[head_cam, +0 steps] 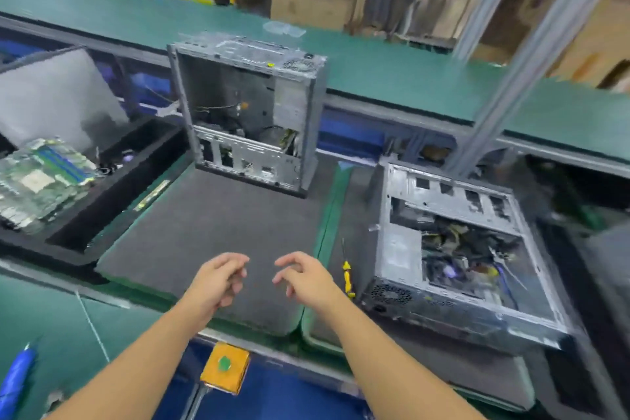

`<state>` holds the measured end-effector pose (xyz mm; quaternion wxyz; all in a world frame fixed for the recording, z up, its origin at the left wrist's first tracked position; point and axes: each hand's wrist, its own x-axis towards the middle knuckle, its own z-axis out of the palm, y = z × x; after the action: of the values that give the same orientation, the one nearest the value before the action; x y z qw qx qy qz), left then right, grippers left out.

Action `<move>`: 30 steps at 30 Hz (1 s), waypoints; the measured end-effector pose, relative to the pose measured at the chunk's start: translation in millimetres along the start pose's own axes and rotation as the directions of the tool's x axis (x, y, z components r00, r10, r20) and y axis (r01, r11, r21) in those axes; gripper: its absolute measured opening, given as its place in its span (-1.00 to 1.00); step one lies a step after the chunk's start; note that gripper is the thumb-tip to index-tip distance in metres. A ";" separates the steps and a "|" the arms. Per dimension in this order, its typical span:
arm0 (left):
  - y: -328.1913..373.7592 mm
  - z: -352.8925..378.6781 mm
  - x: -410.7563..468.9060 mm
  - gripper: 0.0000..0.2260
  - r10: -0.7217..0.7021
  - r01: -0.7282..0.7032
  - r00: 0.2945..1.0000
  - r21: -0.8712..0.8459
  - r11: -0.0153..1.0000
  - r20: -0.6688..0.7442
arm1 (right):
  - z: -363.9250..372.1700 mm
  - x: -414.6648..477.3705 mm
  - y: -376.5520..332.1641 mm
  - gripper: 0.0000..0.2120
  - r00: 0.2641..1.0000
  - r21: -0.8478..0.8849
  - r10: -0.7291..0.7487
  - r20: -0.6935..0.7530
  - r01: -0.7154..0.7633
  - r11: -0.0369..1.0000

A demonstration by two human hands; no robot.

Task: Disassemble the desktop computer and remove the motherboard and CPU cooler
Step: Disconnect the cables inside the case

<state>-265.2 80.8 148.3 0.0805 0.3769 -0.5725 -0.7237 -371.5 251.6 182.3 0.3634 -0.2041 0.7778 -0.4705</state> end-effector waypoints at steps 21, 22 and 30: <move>42.0 333.6 19.5 -0.73 0.559 -0.615 0.763 0.631 0.473 0.324 | -296.9 -55.4 121.3 -0.74 0.933 -0.126 0.046 -0.356 -0.097 0.987; 39.8 333.2 22.8 -0.72 0.580 -0.586 0.767 0.667 0.460 0.274 | -300.1 -55.2 128.2 -0.74 0.932 -0.114 0.058 -0.358 -0.105 0.988; 21.4 342.3 42.1 -0.83 0.609 -0.684 0.611 0.725 0.084 0.506 | -298.5 -48.8 141.2 -0.76 0.944 -0.157 0.055 -0.326 -0.111 0.981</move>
<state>-519.8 313.5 168.9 0.1627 0.0408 -0.9620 -0.2156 -562.2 524.8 163.8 0.2328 -0.1226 0.8723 -0.4122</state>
